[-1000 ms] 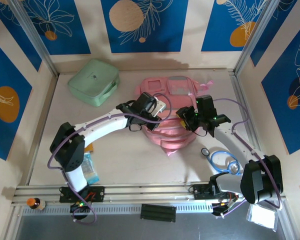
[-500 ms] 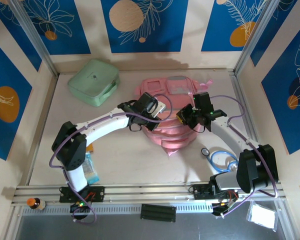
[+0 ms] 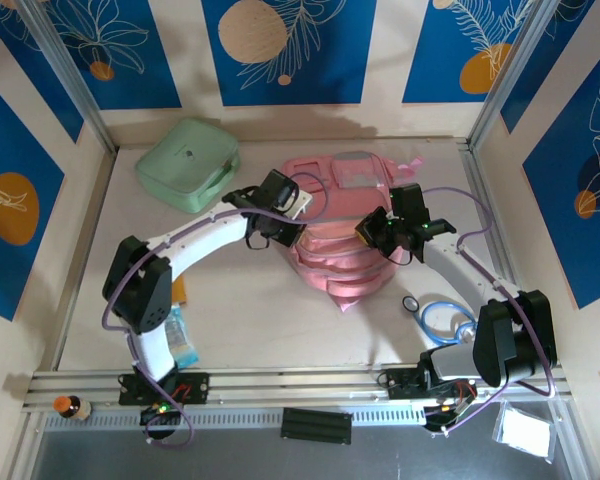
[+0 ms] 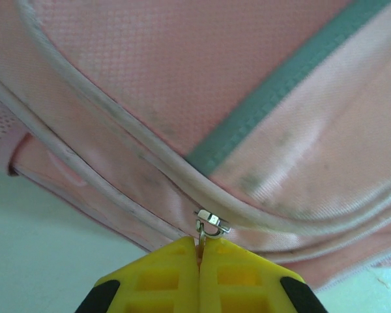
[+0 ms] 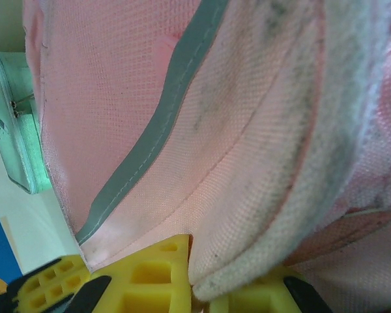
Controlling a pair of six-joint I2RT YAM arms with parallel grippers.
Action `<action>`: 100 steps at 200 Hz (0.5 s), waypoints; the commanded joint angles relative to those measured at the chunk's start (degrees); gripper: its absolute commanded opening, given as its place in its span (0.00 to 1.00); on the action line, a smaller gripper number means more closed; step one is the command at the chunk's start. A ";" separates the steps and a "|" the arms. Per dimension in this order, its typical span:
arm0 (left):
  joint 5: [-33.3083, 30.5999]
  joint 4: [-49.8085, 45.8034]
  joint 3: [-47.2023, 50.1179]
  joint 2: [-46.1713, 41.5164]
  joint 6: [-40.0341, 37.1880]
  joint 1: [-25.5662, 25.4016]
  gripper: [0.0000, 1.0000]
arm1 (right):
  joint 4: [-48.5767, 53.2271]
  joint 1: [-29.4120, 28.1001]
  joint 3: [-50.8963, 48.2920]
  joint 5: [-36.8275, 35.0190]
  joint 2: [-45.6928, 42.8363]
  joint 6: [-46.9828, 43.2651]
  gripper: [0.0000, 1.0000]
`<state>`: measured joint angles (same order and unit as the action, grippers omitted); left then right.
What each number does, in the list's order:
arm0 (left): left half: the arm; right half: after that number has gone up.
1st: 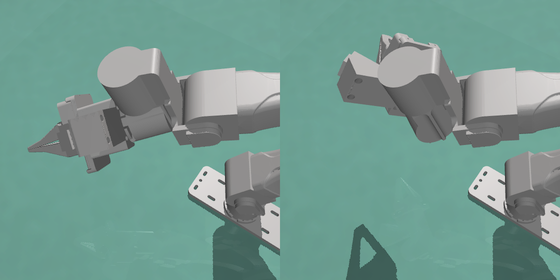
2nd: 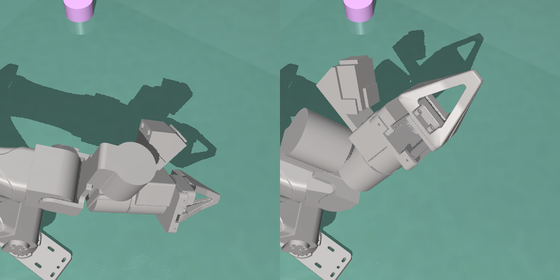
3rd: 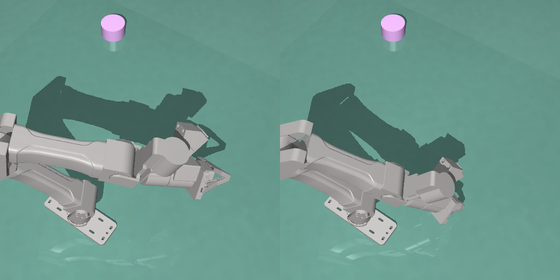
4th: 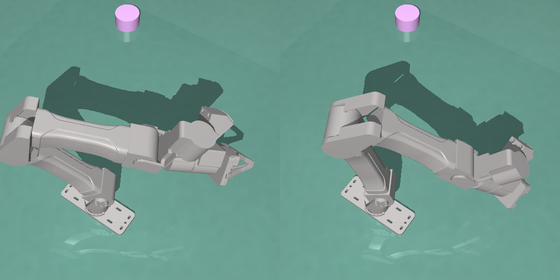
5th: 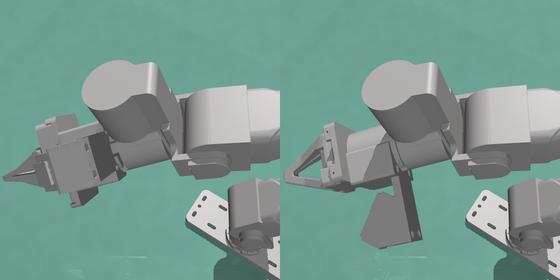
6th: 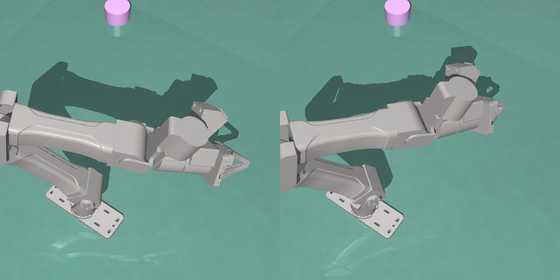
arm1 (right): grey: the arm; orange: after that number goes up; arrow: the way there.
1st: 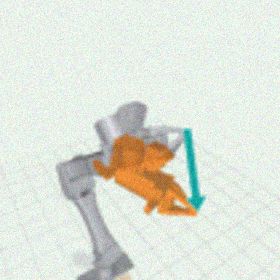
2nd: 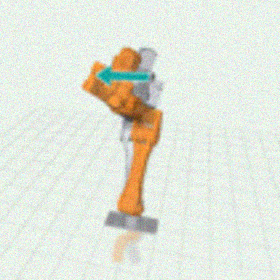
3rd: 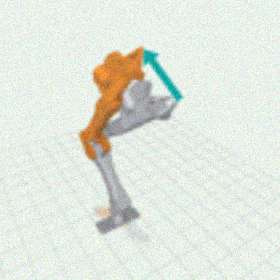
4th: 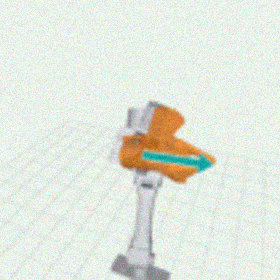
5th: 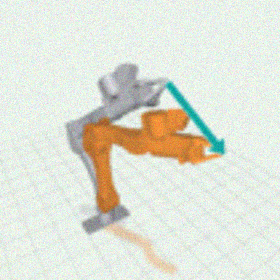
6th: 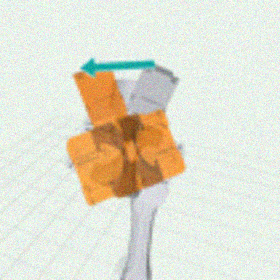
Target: Pack books, pencil case, and school supplies into a backpack
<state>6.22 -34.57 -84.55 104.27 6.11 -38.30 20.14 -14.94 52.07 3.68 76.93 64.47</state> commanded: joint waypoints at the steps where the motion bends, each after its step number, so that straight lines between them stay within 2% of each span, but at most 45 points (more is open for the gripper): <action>1: -3.48 -5.23 -6.85 3.68 2.34 2.60 0.05 | -0.53 0.36 1.09 -0.66 0.00 -2.85 0.08; 11: -4.81 -5.87 -8.83 4.81 3.28 2.59 0.09 | -0.56 0.09 1.01 -0.34 0.19 -2.86 0.09; 22: -5.86 -6.33 -10.06 5.41 4.17 2.69 0.20 | -0.35 -0.01 1.01 -0.08 0.26 -3.11 0.11; 30: -6.45 -6.63 -10.33 5.36 4.72 2.80 0.24 | 0.25 0.05 1.09 -0.07 0.15 -3.28 0.14; 42: -6.53 -6.66 -9.61 4.31 5.48 3.35 0.28 | 1.60 0.03 1.40 -0.78 -0.55 -3.78 0.24; 56: -6.75 -5.95 -7.11 1.58 7.05 4.53 0.39 | 2.89 0.13 1.80 -2.03 -1.66 -4.81 0.41; 66: -6.68 -5.21 -4.45 -1.17 8.78 5.88 0.46 | 3.24 0.17 2.02 -2.51 -2.49 -6.37 0.49; 100: -8.75 -1.52 9.06 -12.21 16.32 12.66 0.73 | 4.09 -0.89 4.08 -3.67 -4.65 -13.25 0.62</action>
<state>0.89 -37.50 -82.65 100.33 15.86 -30.39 22.55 -15.00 52.73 1.61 74.63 57.41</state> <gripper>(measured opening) 0.656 0.592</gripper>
